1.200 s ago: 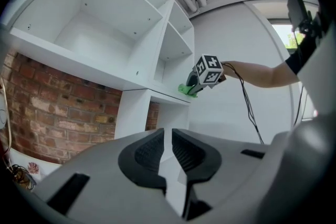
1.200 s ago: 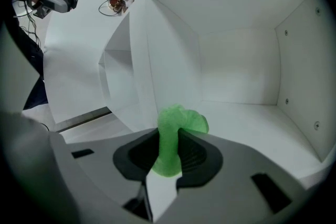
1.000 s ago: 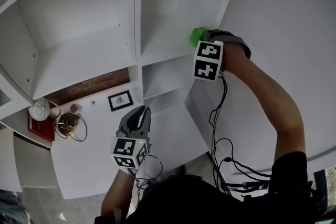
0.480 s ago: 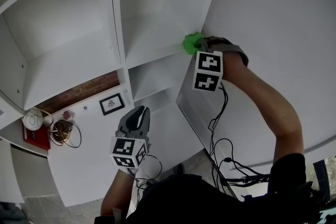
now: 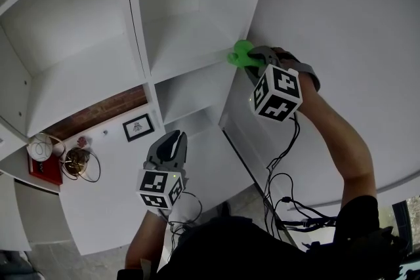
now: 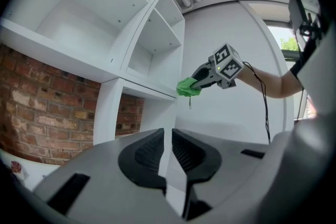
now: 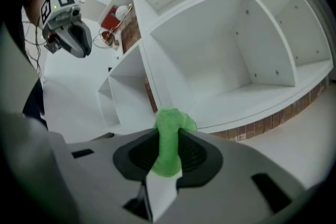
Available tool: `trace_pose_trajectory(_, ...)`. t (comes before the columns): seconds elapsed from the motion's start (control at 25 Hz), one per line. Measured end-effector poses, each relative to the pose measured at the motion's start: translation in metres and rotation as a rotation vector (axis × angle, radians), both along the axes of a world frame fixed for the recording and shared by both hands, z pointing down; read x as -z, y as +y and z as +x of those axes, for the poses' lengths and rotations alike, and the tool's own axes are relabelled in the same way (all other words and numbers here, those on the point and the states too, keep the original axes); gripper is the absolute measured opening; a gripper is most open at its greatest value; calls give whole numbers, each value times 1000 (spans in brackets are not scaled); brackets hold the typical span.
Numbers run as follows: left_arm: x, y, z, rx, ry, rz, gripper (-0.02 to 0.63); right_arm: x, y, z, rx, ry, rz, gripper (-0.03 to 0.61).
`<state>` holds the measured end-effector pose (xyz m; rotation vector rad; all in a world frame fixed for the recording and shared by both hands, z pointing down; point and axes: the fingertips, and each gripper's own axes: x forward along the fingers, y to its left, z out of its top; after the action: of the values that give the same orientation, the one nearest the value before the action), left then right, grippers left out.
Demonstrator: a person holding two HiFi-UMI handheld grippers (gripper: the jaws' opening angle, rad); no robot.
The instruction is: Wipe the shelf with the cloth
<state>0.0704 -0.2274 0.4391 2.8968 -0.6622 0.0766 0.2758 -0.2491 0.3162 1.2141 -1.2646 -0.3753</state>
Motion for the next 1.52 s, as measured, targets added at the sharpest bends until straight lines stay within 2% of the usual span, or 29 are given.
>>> trace_pose_trajectory(0.32, 8, -17, -19, 100, -4, 13, 46, 12, -2, -39, 115, -373, 213, 89)
trace_pose_trajectory(0.6, 17, -26, -39, 199, -4, 24, 46, 18, 9, -58, 197, -753, 434, 92)
trace_pose_trajectory(0.68, 22, -28, -46, 228, 0, 32, 46, 20, 14, -62, 225, -831, 484, 94)
trace_pose_trajectory(1.0, 45, -32, -64, 329, 21, 71, 46, 20, 30, -55, 262, -1000, 628, 94)
trace_pose_trajectory(1.28, 67, -31, -67, 371, 41, 114, 46, 14, 37, -48, 276, -1074, 695, 94)
trace_pose_trajectory(1.52, 65, -29, -66, 375, 38, 109, 46, 10, 38, -45, 273, -1101, 723, 94)
